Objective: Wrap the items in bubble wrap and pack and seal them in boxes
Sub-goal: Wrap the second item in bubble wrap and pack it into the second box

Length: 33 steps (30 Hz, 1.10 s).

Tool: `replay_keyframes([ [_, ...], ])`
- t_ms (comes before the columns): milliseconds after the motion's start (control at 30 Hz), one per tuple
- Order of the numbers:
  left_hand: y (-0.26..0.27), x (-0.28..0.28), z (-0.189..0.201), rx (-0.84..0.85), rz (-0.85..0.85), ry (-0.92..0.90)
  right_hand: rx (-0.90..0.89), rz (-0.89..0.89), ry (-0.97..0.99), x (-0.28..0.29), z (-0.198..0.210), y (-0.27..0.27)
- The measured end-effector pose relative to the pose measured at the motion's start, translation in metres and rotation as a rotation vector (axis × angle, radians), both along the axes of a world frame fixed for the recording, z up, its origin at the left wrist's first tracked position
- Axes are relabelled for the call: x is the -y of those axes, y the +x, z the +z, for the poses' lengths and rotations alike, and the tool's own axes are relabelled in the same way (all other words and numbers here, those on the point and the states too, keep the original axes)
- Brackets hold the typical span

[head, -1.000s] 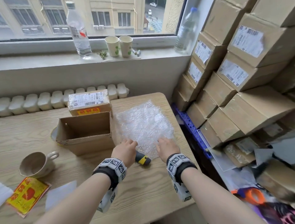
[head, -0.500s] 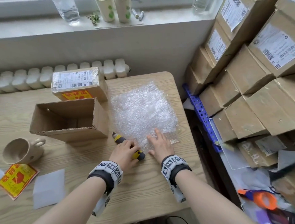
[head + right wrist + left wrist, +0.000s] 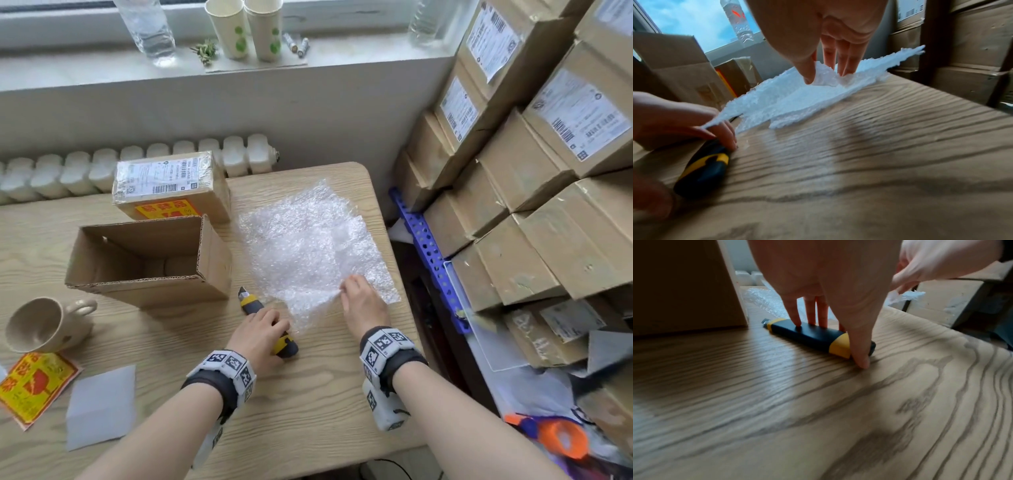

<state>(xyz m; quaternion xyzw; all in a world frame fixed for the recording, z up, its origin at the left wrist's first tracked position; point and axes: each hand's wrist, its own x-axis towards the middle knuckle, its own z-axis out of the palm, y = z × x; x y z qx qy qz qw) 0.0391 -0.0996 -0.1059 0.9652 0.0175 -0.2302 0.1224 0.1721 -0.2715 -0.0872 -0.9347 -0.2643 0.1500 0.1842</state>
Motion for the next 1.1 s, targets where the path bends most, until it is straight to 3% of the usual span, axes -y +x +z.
replay_keyframes([
  [167, 0.009, 0.005, 0.029, 0.097, 0.387, -0.263, -0.042, -0.022, 0.114, 0.004, 0.015, 0.001],
  [300, 0.022, 0.002, 0.058, 0.191, 0.927, -0.750, -0.088, 0.029, 0.133, 0.001, 0.027, -0.011],
  [400, 0.022, -0.006, 0.069, 0.168, 1.122, -1.007, -0.119, 0.059, 0.127, -0.003, 0.037, -0.028],
  [467, 0.014, -0.013, 0.069, 0.126, 1.118, -1.051, -0.145, 0.075, 0.117, -0.006, 0.039, -0.041],
  [633, -0.014, -0.021, 0.073, 0.181, 1.022, -0.955, -0.292, 0.034, 0.128, -0.016, 0.050, -0.075],
  [833, -0.057, -0.022, 0.069, 0.145, 0.951, -1.076, -0.352, -0.076, 0.227, -0.045, 0.056, -0.116],
  [1100, -0.114, -0.045, 0.053, 0.179, 0.848, -0.871, -0.431, -0.167, 0.241, -0.080, 0.033, -0.174],
])
